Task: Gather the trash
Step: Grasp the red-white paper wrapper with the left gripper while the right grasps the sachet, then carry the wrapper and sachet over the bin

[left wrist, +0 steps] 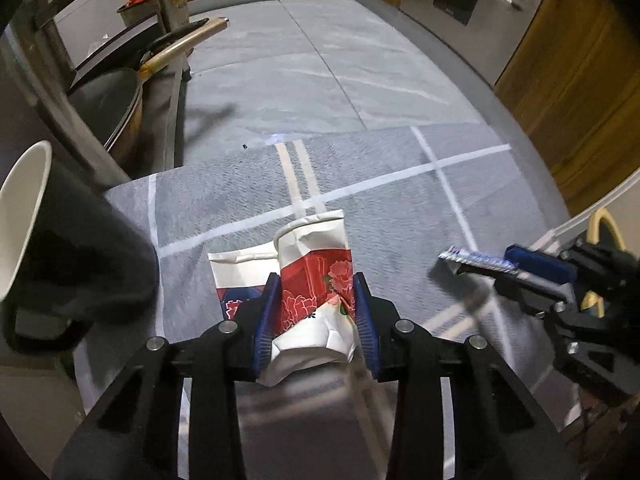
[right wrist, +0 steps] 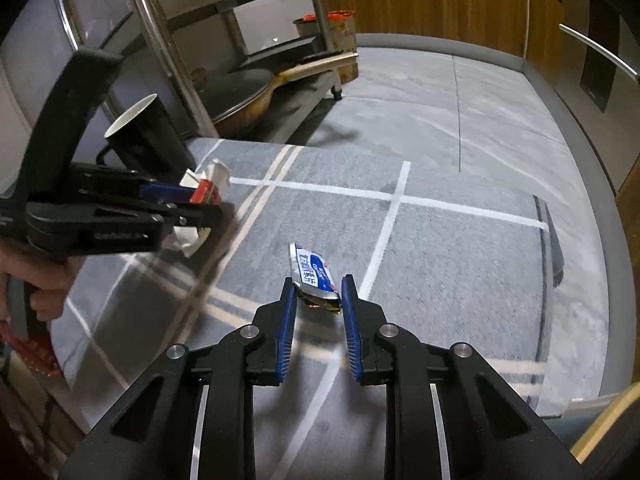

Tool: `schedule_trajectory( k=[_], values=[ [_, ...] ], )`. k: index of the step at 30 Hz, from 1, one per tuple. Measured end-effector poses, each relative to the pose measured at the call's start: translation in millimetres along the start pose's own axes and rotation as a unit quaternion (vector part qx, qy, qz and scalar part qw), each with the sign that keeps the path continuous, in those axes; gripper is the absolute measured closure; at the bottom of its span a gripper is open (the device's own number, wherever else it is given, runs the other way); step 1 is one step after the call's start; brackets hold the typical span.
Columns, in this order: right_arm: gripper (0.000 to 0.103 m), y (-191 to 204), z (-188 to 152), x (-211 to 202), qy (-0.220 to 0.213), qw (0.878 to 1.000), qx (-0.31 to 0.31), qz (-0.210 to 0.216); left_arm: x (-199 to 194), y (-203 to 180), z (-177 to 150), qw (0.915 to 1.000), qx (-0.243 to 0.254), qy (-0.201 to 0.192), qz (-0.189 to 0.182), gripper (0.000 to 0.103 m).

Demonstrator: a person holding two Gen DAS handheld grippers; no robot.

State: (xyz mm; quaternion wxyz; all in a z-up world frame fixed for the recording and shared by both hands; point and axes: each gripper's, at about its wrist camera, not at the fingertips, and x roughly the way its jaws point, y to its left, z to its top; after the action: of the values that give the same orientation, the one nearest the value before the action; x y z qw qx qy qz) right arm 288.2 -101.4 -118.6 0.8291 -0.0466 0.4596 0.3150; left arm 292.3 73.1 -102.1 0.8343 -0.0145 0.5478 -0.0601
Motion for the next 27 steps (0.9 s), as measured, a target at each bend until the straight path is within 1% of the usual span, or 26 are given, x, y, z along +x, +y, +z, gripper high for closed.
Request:
schedule_trajectory(
  k=[5,9,14,19,27],
  values=[
    [0.082,4.1,-10.2,-12.4,-0.002,1.000,-0.002,0.004,-26.0,-12.4,-9.7,0.9991,-0.015,-0.026,-0.031,0.068],
    [0.084,6.9,-17.4,-25.2,-0.007,1.000,0.002,0.003,-44.0,-21.5,-17.0,0.9977,-0.021,-0.046,-0.046,0.068],
    [0.084,6.9,-27.9,-48.6,-0.022,1.000,0.013,0.004,-59.6,-26.3,-26.2,0.9950,-0.037,-0.058,-0.073,0.068],
    [0.084,1.6,-40.5,-84.7,-0.047,0.998,0.039,0.007,-71.2,-35.4,-36.8,0.9932,-0.041,-0.067,-0.086,0.068],
    [0.084,-10.5,-74.7,-147.3,-0.091,0.992,0.092,-0.008,-92.9,-70.3,-51.1,0.9888,-0.030,-0.085,-0.119,0.068]
  ],
)
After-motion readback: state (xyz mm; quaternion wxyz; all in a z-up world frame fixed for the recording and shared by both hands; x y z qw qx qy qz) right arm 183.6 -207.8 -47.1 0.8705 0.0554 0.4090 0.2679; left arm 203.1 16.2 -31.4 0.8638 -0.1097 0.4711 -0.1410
